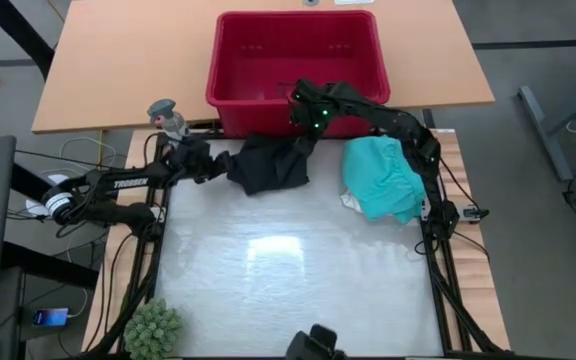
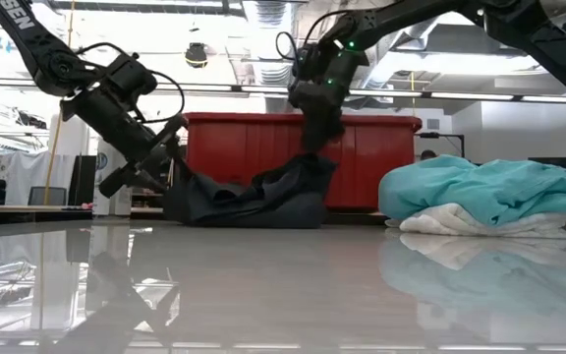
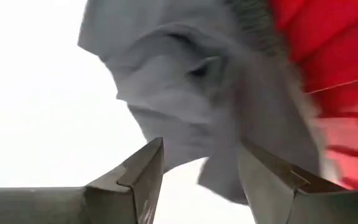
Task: Fold Laundry from Bin
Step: Fold the black shorts
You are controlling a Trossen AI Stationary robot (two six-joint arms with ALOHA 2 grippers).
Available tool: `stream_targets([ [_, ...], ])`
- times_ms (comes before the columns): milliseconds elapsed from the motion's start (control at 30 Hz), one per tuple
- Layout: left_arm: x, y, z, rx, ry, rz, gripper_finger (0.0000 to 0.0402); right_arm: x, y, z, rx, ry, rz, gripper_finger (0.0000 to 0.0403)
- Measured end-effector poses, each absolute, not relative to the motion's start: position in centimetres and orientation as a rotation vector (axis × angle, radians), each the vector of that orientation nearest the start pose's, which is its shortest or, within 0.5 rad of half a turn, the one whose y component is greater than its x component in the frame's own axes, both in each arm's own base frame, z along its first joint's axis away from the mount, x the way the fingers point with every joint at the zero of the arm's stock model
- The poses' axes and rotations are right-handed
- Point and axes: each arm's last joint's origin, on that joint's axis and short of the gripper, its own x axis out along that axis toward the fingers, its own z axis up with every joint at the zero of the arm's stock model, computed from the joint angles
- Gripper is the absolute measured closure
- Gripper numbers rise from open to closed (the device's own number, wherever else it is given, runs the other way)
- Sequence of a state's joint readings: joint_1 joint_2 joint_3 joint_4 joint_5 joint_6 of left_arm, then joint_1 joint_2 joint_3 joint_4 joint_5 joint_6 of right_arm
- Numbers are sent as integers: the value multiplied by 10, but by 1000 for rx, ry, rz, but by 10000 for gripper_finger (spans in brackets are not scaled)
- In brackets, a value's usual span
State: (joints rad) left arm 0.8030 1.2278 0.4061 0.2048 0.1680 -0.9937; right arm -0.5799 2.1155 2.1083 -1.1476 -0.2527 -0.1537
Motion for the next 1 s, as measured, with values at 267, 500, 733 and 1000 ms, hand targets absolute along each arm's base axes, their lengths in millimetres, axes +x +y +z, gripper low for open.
stream_targets([
  [267,149,159,154,-1077,269,968,176,387,-196,306,190,1101,29,189],
  [500,152,161,160,-1085,203,931,174,414,-140,305,-76,1076,240,191],
  [733,157,149,154,-1112,298,908,174,414,-140,300,-248,1170,129,191],
  [1000,162,144,153,-1088,310,916,174,397,-204,304,-153,1124,-173,191],
])
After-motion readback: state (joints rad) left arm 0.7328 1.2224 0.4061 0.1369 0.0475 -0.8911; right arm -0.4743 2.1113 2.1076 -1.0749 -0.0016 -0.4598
